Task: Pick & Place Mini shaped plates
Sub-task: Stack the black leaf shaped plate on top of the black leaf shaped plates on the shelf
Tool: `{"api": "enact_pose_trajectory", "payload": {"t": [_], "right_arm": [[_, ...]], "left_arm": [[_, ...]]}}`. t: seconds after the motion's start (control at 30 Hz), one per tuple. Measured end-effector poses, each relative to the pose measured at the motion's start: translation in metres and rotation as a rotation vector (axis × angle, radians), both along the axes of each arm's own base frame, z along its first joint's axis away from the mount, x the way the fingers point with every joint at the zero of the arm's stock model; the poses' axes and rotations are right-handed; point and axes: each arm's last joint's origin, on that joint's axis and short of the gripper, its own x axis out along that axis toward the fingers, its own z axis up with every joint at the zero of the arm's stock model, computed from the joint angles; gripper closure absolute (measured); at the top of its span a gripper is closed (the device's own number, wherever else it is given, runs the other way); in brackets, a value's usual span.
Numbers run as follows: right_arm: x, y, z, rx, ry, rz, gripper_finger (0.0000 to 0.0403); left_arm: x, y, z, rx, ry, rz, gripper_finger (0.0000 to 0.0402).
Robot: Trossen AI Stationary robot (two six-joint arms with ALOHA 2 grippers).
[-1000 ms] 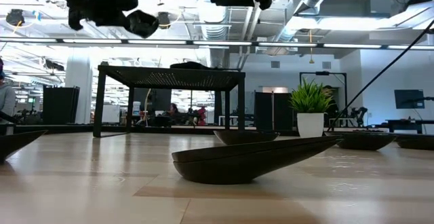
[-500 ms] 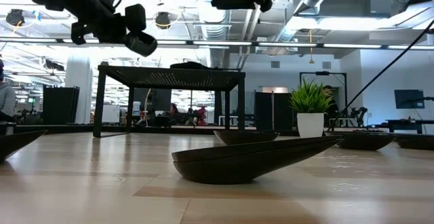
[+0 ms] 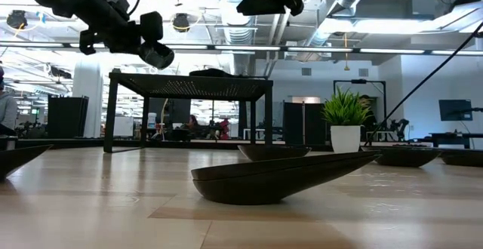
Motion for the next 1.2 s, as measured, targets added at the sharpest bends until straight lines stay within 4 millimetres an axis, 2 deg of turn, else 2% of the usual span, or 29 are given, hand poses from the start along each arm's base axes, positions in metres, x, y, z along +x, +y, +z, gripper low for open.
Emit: {"api": "enact_pose_trajectory", "payload": {"t": [0.43, 0.67, 0.9, 1.2], "right_arm": [[0.000, 0.000, 0.000, 0.000, -0.001, 0.001, 0.0300], [0.000, 0.000, 0.000, 0.000, 0.000, 0.001, 0.0300], [0.000, 0.000, 0.000, 0.000, -0.001, 0.001, 0.0300], [0.000, 0.000, 0.000, 0.000, -0.001, 0.001, 0.0300]], "left_arm": [[0.001, 0.009, -0.007, -0.027, 0.029, 0.027, 0.0392], [-0.001, 0.017, -0.009, -0.068, 0.011, -0.014, 0.0386], [-0.003, 0.024, -0.010, -0.099, -0.026, -0.032, 0.0361], [-0.004, 0.024, -0.009, -0.097, -0.032, -0.042, 0.0317]]}}
